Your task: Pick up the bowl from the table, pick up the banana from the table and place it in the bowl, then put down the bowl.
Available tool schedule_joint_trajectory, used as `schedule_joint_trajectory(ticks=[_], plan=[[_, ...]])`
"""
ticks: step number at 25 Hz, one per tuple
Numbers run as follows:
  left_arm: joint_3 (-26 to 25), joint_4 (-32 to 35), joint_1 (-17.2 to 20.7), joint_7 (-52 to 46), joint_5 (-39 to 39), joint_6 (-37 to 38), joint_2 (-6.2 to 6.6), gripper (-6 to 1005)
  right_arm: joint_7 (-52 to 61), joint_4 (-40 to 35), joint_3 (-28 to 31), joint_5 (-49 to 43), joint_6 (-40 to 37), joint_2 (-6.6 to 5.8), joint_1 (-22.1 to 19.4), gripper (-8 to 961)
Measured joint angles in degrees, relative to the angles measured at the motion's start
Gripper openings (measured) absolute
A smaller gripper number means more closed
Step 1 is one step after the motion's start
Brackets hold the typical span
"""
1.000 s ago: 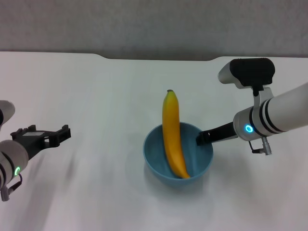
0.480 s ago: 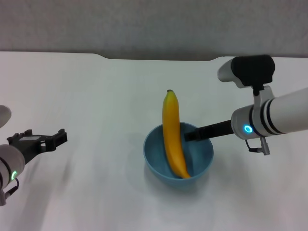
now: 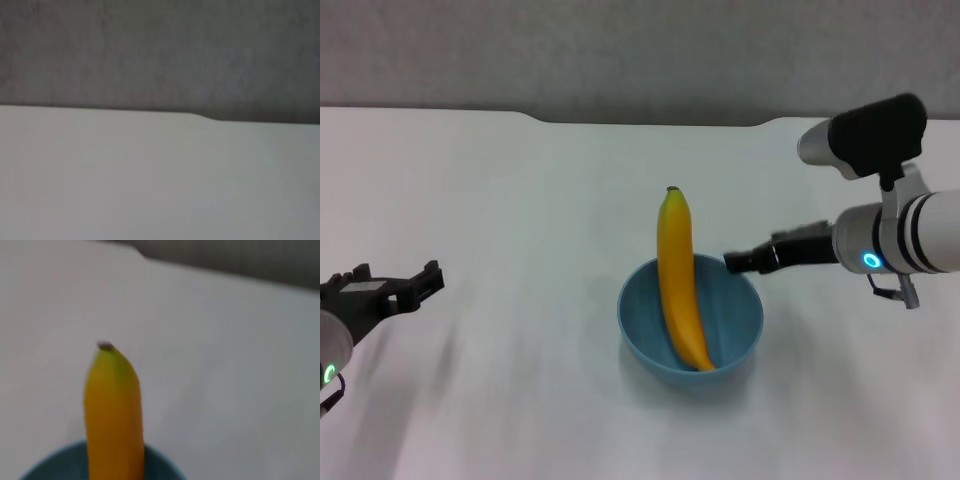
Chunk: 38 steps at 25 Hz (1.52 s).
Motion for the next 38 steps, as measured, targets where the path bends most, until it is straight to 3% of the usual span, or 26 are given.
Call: schedule_joint_trajectory(ticks=[2, 8, 13, 18, 19, 20, 21, 27, 31, 38], plan=[[0.11, -0.03, 0.70, -0.01, 0.05, -1.93, 0.00, 907, -0.45, 5.44, -2.05, -0.89, -2.54, 0.03, -3.24, 831], [0.84, 1.31, 3.58, 0.13, 0.14, -11.58, 0.03, 907, -5.44, 14.12, -7.72, -0.42, -15.11, 0.03, -12.81, 825], [2.47, 10.03, 4.54, 0.54, 0.70, -30.45, 0.02, 907, -10.29, 13.49, -13.75, 1.82, -28.69, -0.13, -17.67, 821], [3.68, 24.36, 0.86, 0.57, 0.82, -49.02, -0.21, 907, -14.14, 7.12, -25.27, 1.48, -46.43, -0.04, -18.00, 821], [3.86, 28.06, -0.70, 0.52, 0.66, -52.38, -0.24, 907, -14.05, 5.31, -28.18, 1.40, -51.94, 0.01, -18.00, 821], [4.22, 33.75, -3.12, 0.29, 0.37, -56.68, -0.38, 907, -12.63, 1.20, -33.90, 1.47, -64.97, 0.09, -18.01, 821], [4.22, 33.75, -3.12, 0.29, 0.37, -56.68, -0.38, 907, -12.63, 1.20, -33.90, 1.47, -64.97, 0.09, -18.01, 821], [5.83, 42.28, -7.48, -0.63, 0.05, -64.23, -0.75, 907, -1.85, -13.99, -48.21, 1.05, -97.69, 0.18, -16.81, 823], [7.76, 43.66, -8.65, -0.98, -0.29, -67.72, -0.76, 907, 3.65, -18.52, -49.81, 1.02, -103.07, 0.20, -16.50, 823], [8.86, 48.82, -13.04, -7.68, -1.98, -66.36, -0.75, 907, 14.09, -24.70, -50.16, 1.33, -105.42, 0.32, -15.51, 825]])
